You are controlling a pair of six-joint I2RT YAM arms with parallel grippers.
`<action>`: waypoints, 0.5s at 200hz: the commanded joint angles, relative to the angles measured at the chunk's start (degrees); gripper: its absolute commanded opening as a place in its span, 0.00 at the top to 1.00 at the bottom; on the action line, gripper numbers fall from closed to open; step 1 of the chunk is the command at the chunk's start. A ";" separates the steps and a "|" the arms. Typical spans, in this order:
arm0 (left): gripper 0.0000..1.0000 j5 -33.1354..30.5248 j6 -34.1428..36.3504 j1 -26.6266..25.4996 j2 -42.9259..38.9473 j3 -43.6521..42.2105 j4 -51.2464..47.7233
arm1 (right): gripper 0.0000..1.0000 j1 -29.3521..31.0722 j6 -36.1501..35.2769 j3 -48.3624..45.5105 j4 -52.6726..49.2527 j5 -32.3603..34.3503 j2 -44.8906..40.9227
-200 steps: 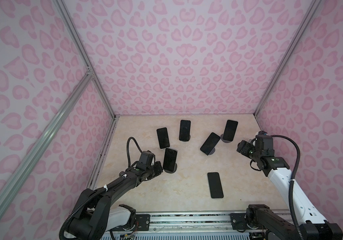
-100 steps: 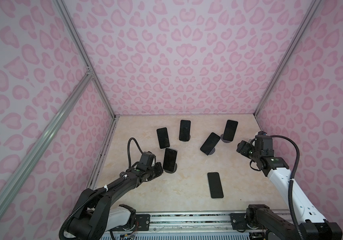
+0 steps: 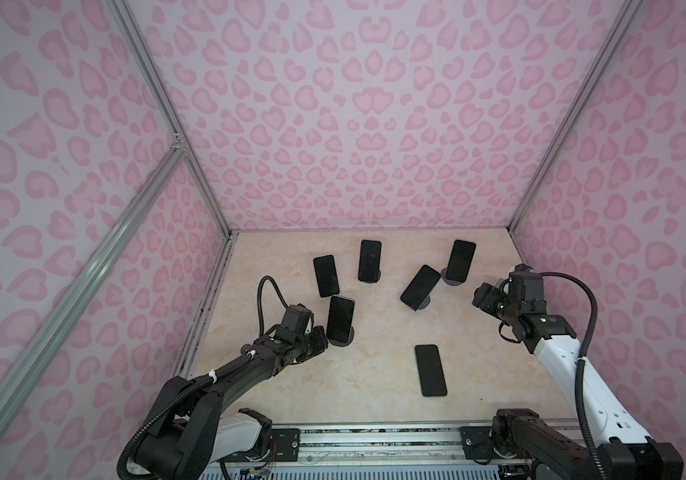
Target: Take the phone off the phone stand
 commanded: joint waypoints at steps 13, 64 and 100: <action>0.96 -0.68 -0.38 -0.85 0.68 0.29 2.11 | 0.13 0.06 -0.86 -0.39 0.70 0.65 -0.28; 0.96 -1.85 -0.83 -1.75 0.64 0.12 1.67 | 0.13 -0.02 -0.89 -0.71 0.53 0.65 -0.89; 0.96 -3.31 -1.11 -1.84 -1.40 -0.63 0.29 | 0.13 -0.03 -0.89 -1.02 0.44 0.62 -1.26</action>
